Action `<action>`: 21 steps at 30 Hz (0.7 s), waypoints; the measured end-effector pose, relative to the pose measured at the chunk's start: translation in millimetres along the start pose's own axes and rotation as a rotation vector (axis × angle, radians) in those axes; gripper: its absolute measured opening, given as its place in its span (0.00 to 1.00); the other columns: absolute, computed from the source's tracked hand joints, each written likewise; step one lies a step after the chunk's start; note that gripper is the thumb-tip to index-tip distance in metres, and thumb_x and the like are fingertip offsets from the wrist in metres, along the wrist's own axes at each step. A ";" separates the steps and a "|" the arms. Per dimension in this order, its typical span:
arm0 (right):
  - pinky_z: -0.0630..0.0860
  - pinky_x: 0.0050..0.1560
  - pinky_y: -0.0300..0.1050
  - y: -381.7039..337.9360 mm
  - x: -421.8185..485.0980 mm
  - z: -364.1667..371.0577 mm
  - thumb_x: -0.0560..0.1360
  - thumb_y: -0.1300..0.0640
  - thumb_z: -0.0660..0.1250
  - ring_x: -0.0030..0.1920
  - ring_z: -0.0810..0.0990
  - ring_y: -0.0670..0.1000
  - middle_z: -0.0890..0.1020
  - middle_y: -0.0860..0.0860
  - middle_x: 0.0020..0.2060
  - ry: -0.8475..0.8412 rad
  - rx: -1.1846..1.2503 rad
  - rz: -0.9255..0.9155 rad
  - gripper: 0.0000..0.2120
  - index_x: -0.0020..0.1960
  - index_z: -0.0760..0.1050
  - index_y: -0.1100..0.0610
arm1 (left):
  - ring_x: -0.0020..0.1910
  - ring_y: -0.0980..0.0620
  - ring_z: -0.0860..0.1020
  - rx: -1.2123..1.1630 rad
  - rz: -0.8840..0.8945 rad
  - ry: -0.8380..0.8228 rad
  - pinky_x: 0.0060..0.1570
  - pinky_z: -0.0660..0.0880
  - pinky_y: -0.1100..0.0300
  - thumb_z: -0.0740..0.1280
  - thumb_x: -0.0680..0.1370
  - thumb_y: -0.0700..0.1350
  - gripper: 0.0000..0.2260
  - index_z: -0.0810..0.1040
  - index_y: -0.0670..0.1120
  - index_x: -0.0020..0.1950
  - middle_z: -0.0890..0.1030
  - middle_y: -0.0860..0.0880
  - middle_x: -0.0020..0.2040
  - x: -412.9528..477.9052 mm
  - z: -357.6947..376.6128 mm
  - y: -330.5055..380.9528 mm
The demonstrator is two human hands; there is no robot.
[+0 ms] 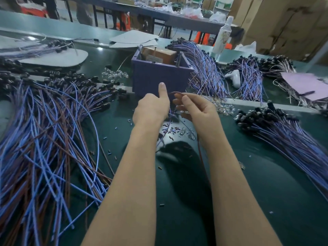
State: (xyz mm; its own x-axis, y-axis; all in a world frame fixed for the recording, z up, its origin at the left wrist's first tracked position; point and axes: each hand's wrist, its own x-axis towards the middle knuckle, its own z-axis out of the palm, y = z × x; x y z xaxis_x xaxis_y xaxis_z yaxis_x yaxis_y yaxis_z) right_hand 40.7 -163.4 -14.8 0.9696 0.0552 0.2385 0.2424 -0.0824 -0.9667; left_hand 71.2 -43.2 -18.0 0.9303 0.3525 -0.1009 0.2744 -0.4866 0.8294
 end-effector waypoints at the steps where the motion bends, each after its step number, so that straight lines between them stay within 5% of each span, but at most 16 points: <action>1: 0.77 0.55 0.41 0.3 -0.5 0.8 0.79 0.61 0.61 0.47 0.81 0.46 0.84 0.48 0.44 -0.013 -0.002 0.005 0.09 0.49 0.80 0.54 | 0.55 0.41 0.79 -0.044 -0.003 -0.016 0.59 0.74 0.48 0.45 0.79 0.65 0.34 0.76 0.39 0.59 0.81 0.40 0.53 -0.2 0.0 -0.4; 4: 0.76 0.55 0.46 0.1 -2.9 4.2 0.77 0.65 0.62 0.45 0.79 0.47 0.85 0.51 0.42 -0.075 -0.055 0.055 0.12 0.41 0.81 0.53 | 0.49 0.43 0.81 -0.436 0.036 -0.007 0.54 0.78 0.50 0.55 0.81 0.56 0.21 0.74 0.38 0.53 0.82 0.41 0.49 -2.6 4.1 1.0; 7: 0.73 0.47 0.45 1.8 -6.5 7.1 0.75 0.64 0.62 0.42 0.76 0.49 0.84 0.60 0.44 -0.160 -0.260 0.123 0.14 0.37 0.80 0.51 | 0.36 0.55 0.80 -0.816 0.036 0.004 0.36 0.78 0.62 0.58 0.82 0.42 0.05 0.71 0.41 0.50 0.80 0.47 0.41 -11.3 4.7 4.6; 10: 0.75 0.46 0.46 2.5 -6.7 8.0 0.76 0.61 0.62 0.41 0.79 0.54 0.84 0.60 0.44 -0.150 -0.373 0.133 0.11 0.41 0.81 0.54 | 0.33 0.59 0.80 -0.903 0.072 0.014 0.37 0.77 0.66 0.58 0.81 0.36 0.04 0.71 0.41 0.49 0.80 0.48 0.40 -10.5 4.4 2.2; 15: 0.79 0.40 0.41 3.2 -3.1 14.0 0.78 0.63 0.62 0.34 0.79 0.49 0.81 0.55 0.37 0.049 -0.040 0.160 0.03 0.46 0.73 0.60 | 0.33 0.59 0.80 -0.930 0.149 0.035 0.39 0.79 0.64 0.57 0.81 0.33 0.06 0.70 0.42 0.48 0.80 0.47 0.39 -13.3 7.3 0.8; 18: 0.76 0.33 0.36 3.0 -3.3 16.3 0.80 0.61 0.61 0.31 0.78 0.47 0.80 0.54 0.36 0.025 0.035 0.210 0.04 0.51 0.72 0.61 | 0.35 0.58 0.81 -0.907 0.214 0.010 0.36 0.79 0.62 0.58 0.80 0.34 0.06 0.67 0.44 0.52 0.82 0.48 0.39 -16.7 10.5 2.3; 21: 0.78 0.46 0.44 2.7 -2.9 15.7 0.82 0.57 0.57 0.38 0.79 0.48 0.81 0.53 0.39 -0.035 0.095 0.252 0.11 0.52 0.75 0.61 | 0.37 0.58 0.82 -0.870 0.287 -0.010 0.42 0.80 0.61 0.59 0.80 0.34 0.09 0.65 0.47 0.51 0.82 0.47 0.41 -18.8 10.9 4.9</action>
State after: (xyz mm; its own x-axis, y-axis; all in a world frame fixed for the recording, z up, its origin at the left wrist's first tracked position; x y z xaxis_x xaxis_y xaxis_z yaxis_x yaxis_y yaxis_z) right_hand 38.0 -148.2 -19.5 0.9968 0.0790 -0.0126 -0.0123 -0.0044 -0.9999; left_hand 57.7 -60.9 -17.9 0.9377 0.3021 0.1714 -0.2437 0.2208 0.9444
